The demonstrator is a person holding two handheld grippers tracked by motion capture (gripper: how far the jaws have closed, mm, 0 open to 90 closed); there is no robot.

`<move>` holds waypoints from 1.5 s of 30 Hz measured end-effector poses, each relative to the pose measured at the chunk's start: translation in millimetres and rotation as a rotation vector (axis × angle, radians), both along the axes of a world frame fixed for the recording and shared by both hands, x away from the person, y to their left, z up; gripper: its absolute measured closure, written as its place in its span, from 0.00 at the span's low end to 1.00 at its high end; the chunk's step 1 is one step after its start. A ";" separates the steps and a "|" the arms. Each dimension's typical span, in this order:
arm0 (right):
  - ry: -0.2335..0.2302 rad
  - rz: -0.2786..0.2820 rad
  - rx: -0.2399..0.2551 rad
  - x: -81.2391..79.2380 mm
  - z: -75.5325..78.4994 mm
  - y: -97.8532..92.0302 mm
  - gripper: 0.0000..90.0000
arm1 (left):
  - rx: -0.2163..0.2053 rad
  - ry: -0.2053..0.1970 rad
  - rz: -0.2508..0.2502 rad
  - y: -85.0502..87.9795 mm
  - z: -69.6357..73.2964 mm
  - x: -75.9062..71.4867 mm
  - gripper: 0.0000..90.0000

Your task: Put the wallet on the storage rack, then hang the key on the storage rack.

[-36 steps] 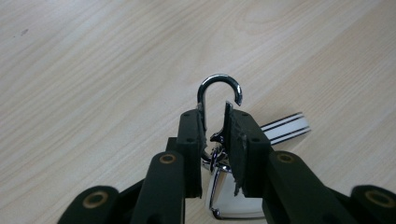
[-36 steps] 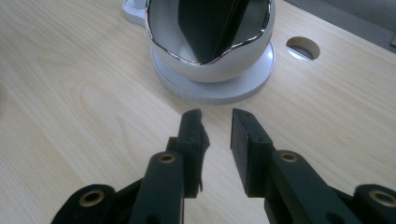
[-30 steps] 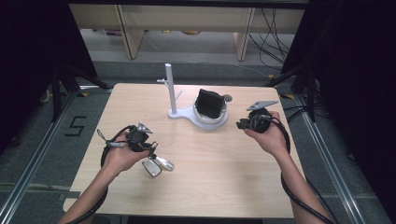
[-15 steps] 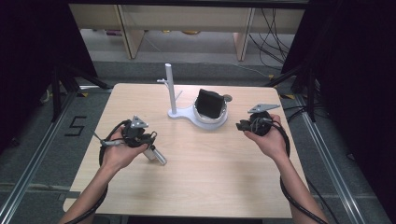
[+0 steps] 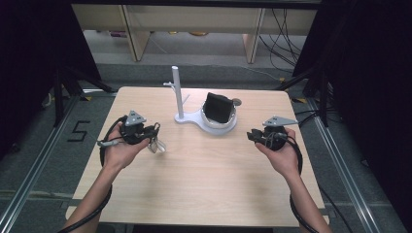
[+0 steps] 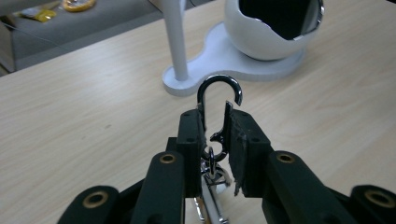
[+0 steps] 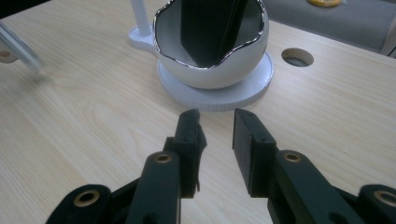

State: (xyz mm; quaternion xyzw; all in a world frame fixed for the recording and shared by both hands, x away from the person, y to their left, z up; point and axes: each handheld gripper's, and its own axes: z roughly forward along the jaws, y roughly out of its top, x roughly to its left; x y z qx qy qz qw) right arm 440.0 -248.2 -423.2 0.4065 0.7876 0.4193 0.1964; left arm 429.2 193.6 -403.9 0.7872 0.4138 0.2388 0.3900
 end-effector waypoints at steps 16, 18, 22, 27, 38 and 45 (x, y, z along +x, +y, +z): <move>-0.062 -0.026 0.148 -19.9 -18.1 -2.5 0.73 | -0.134 -0.118 0.053 0.0 13.8 15.9 0.83; -0.073 -0.033 0.171 -22.7 -20.0 -4.4 0.72 | -0.143 -0.129 0.053 -1.3 14.3 16.3 0.83; -0.073 -0.051 0.197 -25.9 -25.4 -7.4 0.68 | -0.162 -0.165 0.058 -3.0 14.3 17.8 0.83; -0.079 -0.040 0.195 -27.0 -35.5 -11.5 0.67 | -0.189 -0.186 0.060 -2.5 16.5 19.1 0.83; -0.071 -0.052 0.199 -30.3 -36.2 -12.3 0.66 | -0.235 -0.251 0.072 -1.3 18.9 26.2 0.83; -0.087 -0.076 0.202 -31.8 -36.6 -13.7 0.66 | -0.253 -0.272 0.077 -4.8 20.1 31.1 0.83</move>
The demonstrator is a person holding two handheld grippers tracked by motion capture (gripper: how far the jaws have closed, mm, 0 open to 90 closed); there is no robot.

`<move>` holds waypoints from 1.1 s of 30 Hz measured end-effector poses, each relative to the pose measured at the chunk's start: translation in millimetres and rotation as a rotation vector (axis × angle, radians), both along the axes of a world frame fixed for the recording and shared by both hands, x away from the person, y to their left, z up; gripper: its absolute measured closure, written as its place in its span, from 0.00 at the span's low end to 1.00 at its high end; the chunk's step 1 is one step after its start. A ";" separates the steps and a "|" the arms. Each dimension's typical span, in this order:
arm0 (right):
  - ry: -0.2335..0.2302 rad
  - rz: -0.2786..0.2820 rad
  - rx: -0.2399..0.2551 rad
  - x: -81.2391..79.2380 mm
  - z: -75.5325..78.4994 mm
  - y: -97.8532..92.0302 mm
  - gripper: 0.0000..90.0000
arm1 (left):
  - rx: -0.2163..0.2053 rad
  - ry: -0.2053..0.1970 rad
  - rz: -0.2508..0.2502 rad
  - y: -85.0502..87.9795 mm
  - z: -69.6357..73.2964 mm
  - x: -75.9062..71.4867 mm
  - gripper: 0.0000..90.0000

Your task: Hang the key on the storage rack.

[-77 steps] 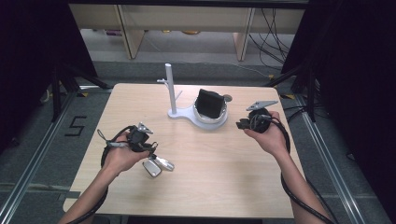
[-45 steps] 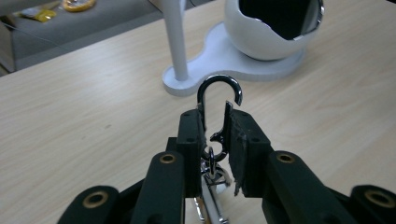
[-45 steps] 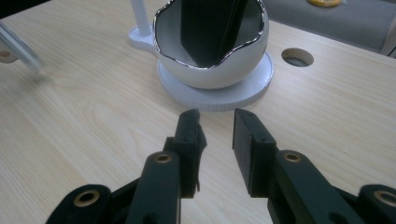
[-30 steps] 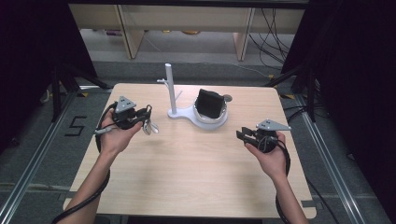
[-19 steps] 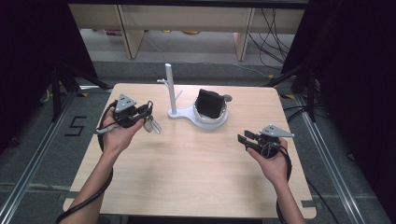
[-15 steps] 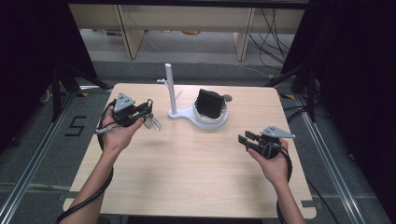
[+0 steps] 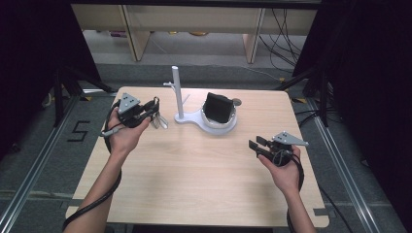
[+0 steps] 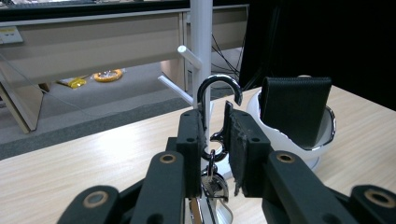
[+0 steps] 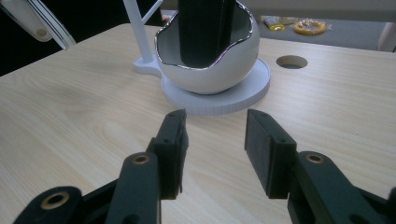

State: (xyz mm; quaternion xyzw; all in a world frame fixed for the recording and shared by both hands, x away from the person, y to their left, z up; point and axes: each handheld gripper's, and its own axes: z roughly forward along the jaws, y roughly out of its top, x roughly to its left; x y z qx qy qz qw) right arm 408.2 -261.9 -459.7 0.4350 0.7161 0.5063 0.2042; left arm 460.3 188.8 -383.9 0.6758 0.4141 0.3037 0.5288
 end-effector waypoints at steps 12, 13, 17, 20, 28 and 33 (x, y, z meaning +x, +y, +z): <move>-0.042 -0.003 -0.009 -0.6 -1.2 -2.2 0.66 | -0.039 -0.034 0.013 -6.5 4.4 9.3 0.83; -0.039 -0.002 -0.009 -0.7 -1.0 -2.3 0.66 | -0.043 -0.035 0.016 -6.7 4.3 10.1 0.83; -0.028 -0.005 -0.001 -1.2 -0.9 -1.9 0.66 | -0.056 -0.045 0.021 -8.3 4.1 13.3 0.83; -0.017 -0.003 0.003 -1.4 -0.9 -1.7 0.66 | -0.059 -0.046 0.018 -9.6 4.9 15.3 0.83; -0.030 -0.001 -0.012 -0.7 -1.6 -1.7 0.66 | -0.072 -0.044 0.021 -12.1 6.7 22.9 0.83; -0.022 -0.003 -0.002 -1.0 -1.9 -1.5 0.66 | -0.070 -0.038 0.029 -12.8 5.1 29.2 0.83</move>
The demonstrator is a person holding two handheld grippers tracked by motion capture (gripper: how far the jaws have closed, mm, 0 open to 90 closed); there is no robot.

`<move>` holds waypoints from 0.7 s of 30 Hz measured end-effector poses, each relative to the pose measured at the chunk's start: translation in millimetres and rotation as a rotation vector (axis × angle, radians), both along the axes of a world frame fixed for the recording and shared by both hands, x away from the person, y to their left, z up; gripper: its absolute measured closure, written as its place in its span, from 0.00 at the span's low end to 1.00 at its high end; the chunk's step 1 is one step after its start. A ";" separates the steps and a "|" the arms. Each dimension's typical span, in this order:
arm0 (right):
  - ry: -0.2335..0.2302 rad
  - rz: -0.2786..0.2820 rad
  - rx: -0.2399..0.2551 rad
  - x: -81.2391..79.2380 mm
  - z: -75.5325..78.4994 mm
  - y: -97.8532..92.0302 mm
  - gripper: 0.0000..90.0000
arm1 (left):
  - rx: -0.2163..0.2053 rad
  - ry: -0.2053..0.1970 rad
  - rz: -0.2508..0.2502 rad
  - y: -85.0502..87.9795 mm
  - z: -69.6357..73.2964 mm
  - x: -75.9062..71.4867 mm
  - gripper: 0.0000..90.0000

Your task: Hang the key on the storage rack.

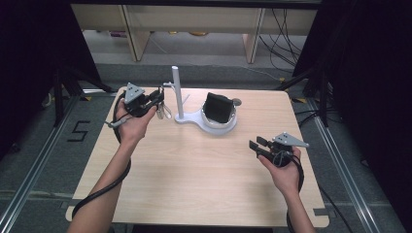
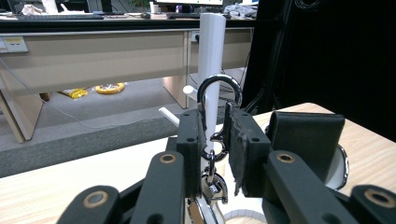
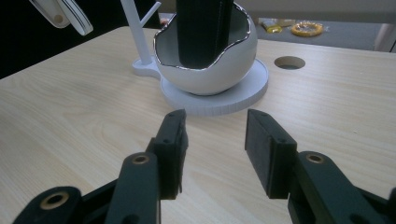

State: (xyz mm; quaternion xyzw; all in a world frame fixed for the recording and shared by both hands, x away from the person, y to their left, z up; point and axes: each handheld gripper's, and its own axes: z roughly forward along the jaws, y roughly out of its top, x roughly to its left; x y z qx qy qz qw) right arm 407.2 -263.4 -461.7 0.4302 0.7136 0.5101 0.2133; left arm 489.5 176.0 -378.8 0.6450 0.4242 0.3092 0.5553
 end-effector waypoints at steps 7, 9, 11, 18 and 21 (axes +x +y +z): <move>-0.005 -0.002 0.003 0.2 -0.1 0.1 0.66 | 0.004 0.007 0.005 -0.9 -0.1 8.6 0.83; -0.003 -0.003 0.000 0.1 0.0 0.0 0.66 | 0.005 0.011 0.006 -1.2 -0.2 11.3 0.83; -0.005 -0.001 0.002 0.3 -0.2 0.0 0.66 | 0.004 0.013 0.007 -1.7 -0.5 13.5 0.83; 0.019 -0.001 0.014 0.0 0.0 0.7 0.66 | 0.002 0.020 0.009 -2.1 -2.8 19.8 0.83; 0.003 0.004 -0.004 1.2 -1.1 0.0 0.65 | 0.006 0.026 0.009 -2.2 -4.4 23.7 0.83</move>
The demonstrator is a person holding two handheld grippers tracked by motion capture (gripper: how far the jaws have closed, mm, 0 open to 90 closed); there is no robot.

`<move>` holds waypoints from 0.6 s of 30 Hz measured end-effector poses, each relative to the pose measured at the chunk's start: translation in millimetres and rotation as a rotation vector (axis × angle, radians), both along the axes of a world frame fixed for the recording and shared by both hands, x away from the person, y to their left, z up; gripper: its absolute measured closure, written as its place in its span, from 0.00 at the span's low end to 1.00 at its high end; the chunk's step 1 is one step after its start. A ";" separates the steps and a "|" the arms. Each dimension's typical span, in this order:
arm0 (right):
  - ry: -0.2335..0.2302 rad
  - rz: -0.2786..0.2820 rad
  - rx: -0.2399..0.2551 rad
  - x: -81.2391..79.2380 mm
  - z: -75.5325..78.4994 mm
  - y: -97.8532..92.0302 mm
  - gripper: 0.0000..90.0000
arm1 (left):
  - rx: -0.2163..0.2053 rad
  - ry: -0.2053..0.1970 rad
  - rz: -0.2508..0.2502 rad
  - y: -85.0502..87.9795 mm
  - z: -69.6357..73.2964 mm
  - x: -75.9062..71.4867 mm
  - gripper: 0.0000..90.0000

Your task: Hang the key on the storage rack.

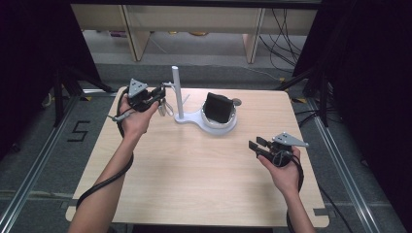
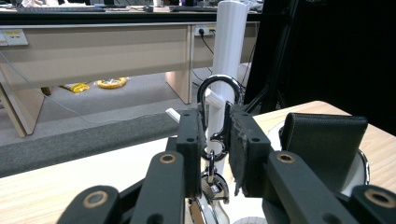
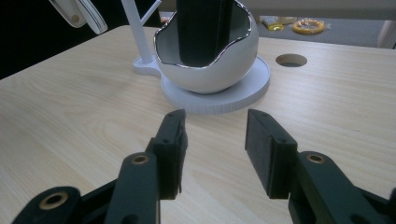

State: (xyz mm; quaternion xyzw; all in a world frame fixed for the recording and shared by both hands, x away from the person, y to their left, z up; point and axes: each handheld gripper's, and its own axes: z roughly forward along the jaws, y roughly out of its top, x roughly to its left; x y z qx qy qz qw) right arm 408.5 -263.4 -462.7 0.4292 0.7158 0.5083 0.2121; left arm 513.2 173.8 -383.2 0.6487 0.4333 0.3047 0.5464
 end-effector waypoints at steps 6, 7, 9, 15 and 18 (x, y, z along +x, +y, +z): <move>0.011 -0.035 0.039 -1.6 -1.1 3.1 0.65 | 0.000 0.004 0.004 -0.3 -1.5 3.7 0.83; 0.008 -0.034 0.038 -1.5 -1.3 3.0 0.66 | 0.004 0.005 0.002 -0.3 -1.7 4.2 0.83; 0.019 -0.012 0.035 -1.3 -1.0 2.1 0.65 | 0.004 0.007 0.004 -0.3 -2.5 6.0 0.83; 0.042 -0.009 0.041 -2.2 0.1 2.4 0.66 | 0.004 0.009 0.002 -1.5 -0.9 9.2 0.83; 0.043 -0.009 0.040 -2.2 0.0 2.3 0.66 | 0.012 0.013 0.002 -1.9 -0.7 10.2 0.83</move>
